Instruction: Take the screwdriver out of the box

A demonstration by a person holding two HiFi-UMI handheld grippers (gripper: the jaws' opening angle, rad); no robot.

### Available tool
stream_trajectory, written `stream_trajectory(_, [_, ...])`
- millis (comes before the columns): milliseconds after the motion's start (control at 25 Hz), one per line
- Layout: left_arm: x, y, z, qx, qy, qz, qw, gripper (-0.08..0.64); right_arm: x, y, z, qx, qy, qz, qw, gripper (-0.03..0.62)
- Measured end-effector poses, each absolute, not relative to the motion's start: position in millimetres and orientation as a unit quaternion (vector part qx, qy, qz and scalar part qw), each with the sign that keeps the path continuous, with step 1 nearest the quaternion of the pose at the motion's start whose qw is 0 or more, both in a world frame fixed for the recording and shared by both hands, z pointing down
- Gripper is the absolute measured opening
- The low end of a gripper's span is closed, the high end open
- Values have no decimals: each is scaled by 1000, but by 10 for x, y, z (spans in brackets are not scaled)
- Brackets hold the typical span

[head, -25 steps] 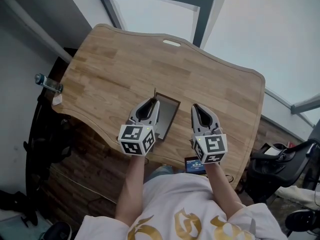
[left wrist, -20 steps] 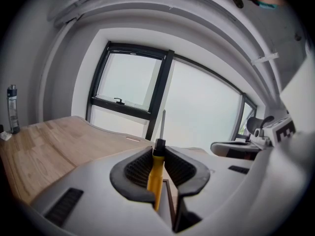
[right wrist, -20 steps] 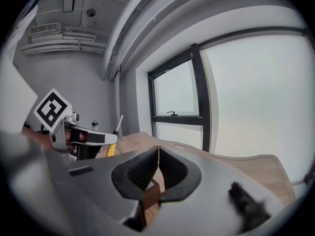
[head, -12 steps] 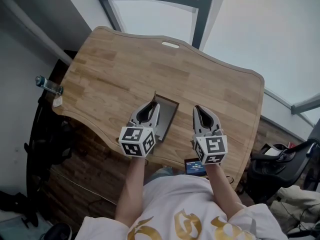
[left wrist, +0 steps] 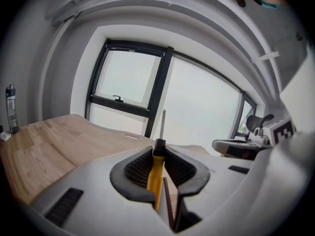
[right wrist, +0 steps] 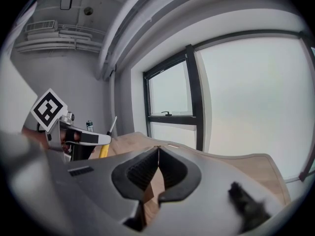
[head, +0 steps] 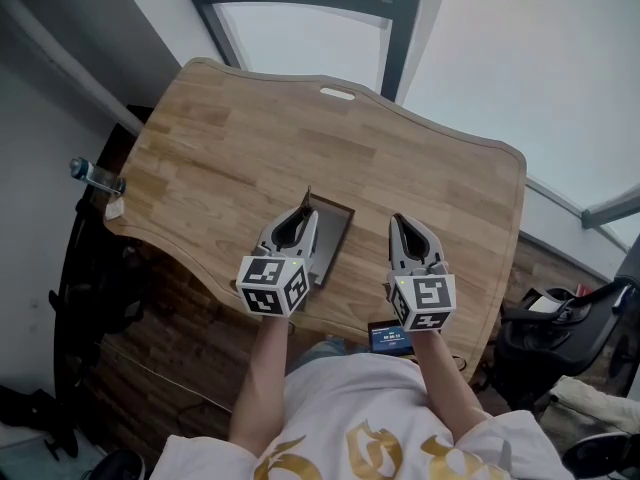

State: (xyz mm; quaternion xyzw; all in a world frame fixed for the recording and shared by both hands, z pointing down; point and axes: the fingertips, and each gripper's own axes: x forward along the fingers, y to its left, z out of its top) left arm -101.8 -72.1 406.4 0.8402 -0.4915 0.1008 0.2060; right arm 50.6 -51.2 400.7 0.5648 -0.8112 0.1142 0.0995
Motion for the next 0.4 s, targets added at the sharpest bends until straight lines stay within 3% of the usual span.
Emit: stream_trajectory(400, [-1041, -723, 4091, 835, -497, 105, 210, 81, 531, -505, 4065, 564, -810, 121, 102, 32])
